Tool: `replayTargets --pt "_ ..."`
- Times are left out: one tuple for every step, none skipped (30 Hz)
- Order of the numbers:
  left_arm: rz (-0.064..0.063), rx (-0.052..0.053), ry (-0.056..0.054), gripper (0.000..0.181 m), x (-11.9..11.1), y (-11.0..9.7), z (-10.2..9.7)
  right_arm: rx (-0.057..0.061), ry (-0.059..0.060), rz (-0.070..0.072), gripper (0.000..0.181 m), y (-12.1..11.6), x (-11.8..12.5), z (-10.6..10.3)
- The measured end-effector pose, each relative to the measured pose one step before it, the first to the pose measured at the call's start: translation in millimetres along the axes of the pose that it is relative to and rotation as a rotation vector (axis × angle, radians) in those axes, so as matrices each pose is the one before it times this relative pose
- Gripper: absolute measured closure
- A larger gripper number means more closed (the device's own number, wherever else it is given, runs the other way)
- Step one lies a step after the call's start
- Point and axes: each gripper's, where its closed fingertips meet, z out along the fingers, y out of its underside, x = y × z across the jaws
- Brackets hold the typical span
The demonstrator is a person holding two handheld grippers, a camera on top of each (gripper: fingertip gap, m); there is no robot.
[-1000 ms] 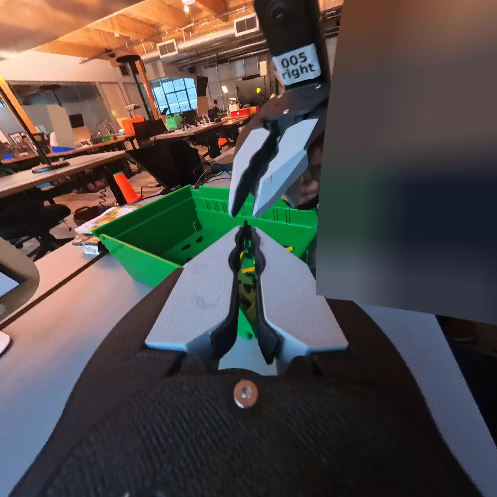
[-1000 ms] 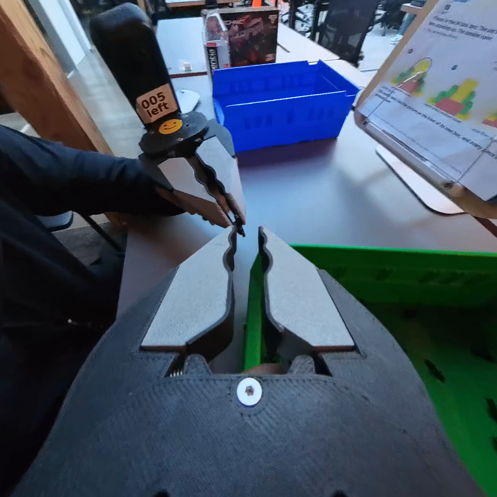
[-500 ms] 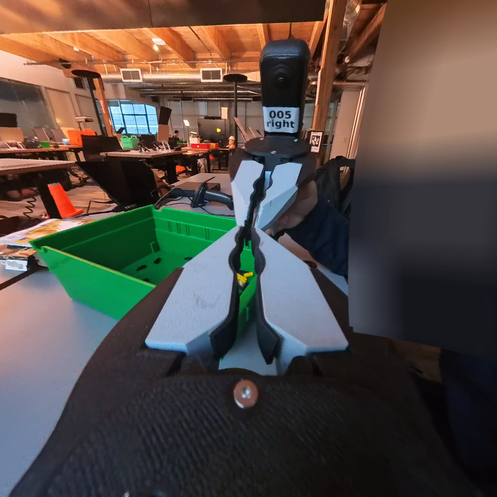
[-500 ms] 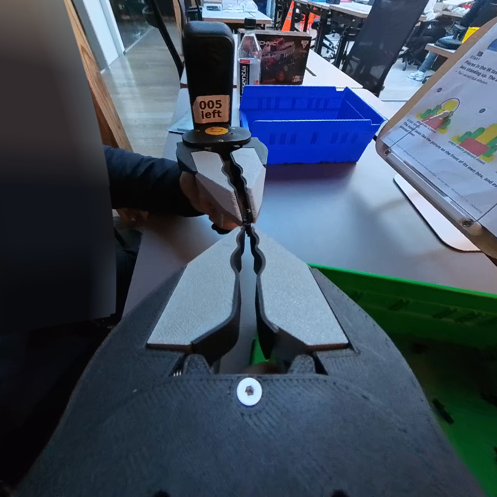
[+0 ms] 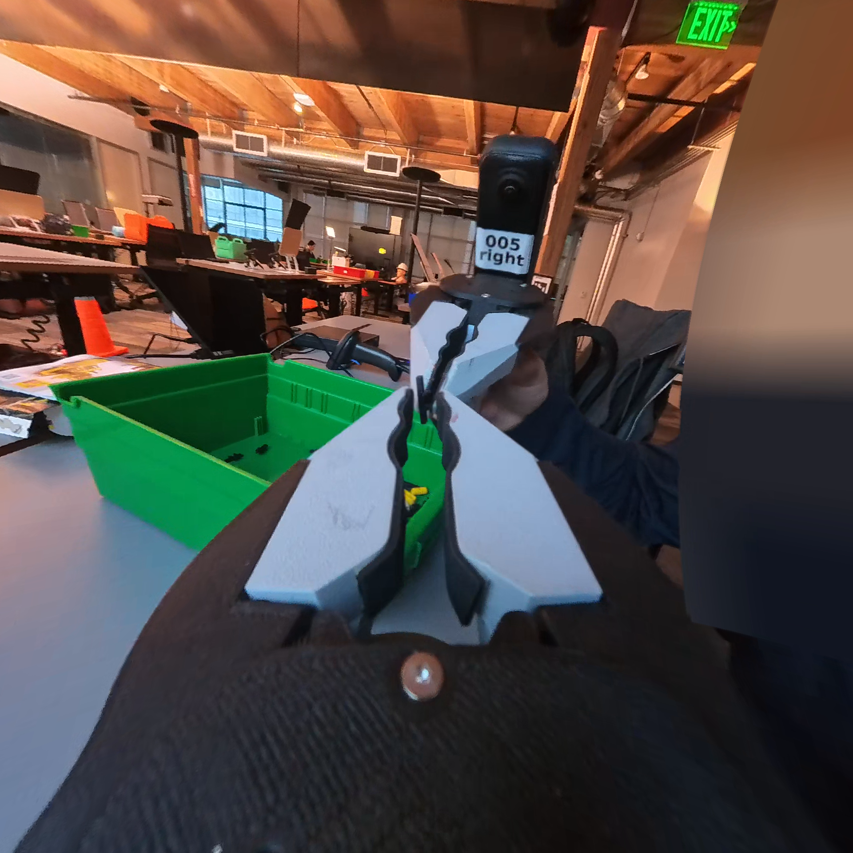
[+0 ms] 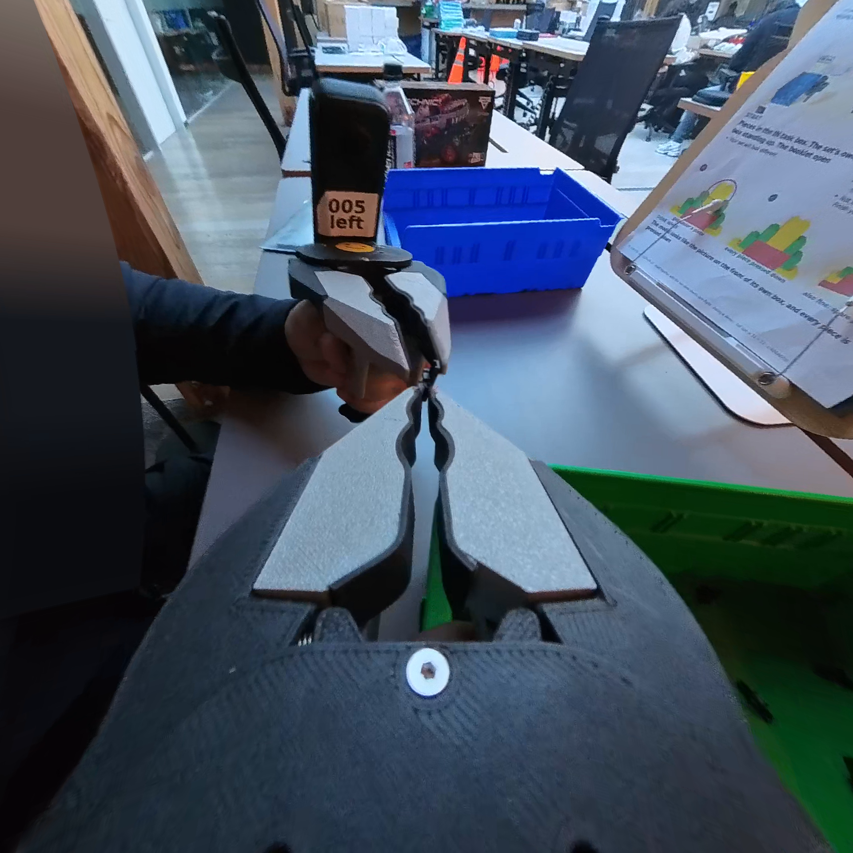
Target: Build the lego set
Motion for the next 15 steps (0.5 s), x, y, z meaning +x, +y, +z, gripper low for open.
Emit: replayTargets --pt "0.0047 0.0032 -0.0130 0.172 -1.75 -0.70 -0.35 -0.0149 0.0196 -0.0137 0.181 1.28 2.58 -2.09" --pt "-0.0004 0.0017 -0.0135 0.167 -2.22 -0.62 -0.54 -0.0270 0.0294 -0.0166 0.181 2.95 4.29 -2.74" --pt "-0.0031 -0.0003 -0.0109 0.163 -2.36 -0.64 -0.57 -0.0388 0.0480 -0.0223 0.181 4.97 7.34 -3.55" --pt "-0.0026 0.0000 -0.0102 0.161 -2.37 -0.74 -0.80 -0.0525 0.0590 -0.0282 0.181 7.71 9.34 -3.47" --pt "-0.0029 0.0028 -0.0088 0.160 -2.01 -1.15 -0.86 -0.0720 0.0525 -0.0271 0.181 11.87 8.65 -2.34" --pt "-0.0037 0.0053 -0.0050 0.160 -1.34 -1.53 -0.84 -0.0868 0.0336 -0.0160 0.181 15.55 5.82 0.35" --pt "-0.0034 0.0045 -0.0042 0.160 -1.05 -1.08 -0.35 -0.0928 0.0171 -0.0045 0.177 17.00 3.26 2.89" --pt "-0.0024 0.0006 -0.0056 0.160 -1.05 -0.16 0.04 -0.0819 0.0309 -0.0045 0.172 13.75 5.06 4.09" --pt "-0.0006 -0.0059 -0.0039 0.160 -0.69 1.17 0.47 -0.0393 0.0594 -0.0102 0.167 5.09 8.39 2.65" --pt "0.0012 -0.0110 -0.0023 0.160 -0.23 1.95 0.74 0.0193 0.0424 -0.0112 0.162 -3.85 5.17 -0.19" --pt "0.0044 -0.0119 -0.0017 0.160 -0.02 2.15 0.85 0.0476 -0.0121 -0.0009 0.171 -7.52 -2.46 -2.33" --pt "0.0065 -0.0092 -0.0055 0.160 -0.38 1.42 0.56 0.0341 -0.0411 0.0134 0.180 -5.22 -5.72 -2.42" --pt "0.0081 -0.0042 -0.0052 0.159 -0.30 0.62 0.20 -0.0023 -0.0144 0.0180 0.175 0.99 -0.66 -0.81" --pt "0.0066 -0.0018 -0.0025 0.159 -0.13 0.19 0.11 -0.0345 0.0397 0.0073 0.170 6.15 7.93 0.26" --pt "0.0023 -0.0035 -0.0027 0.159 -0.48 0.41 -0.10 -0.0296 0.0622 -0.0057 0.165 5.62 10.89 0.40"
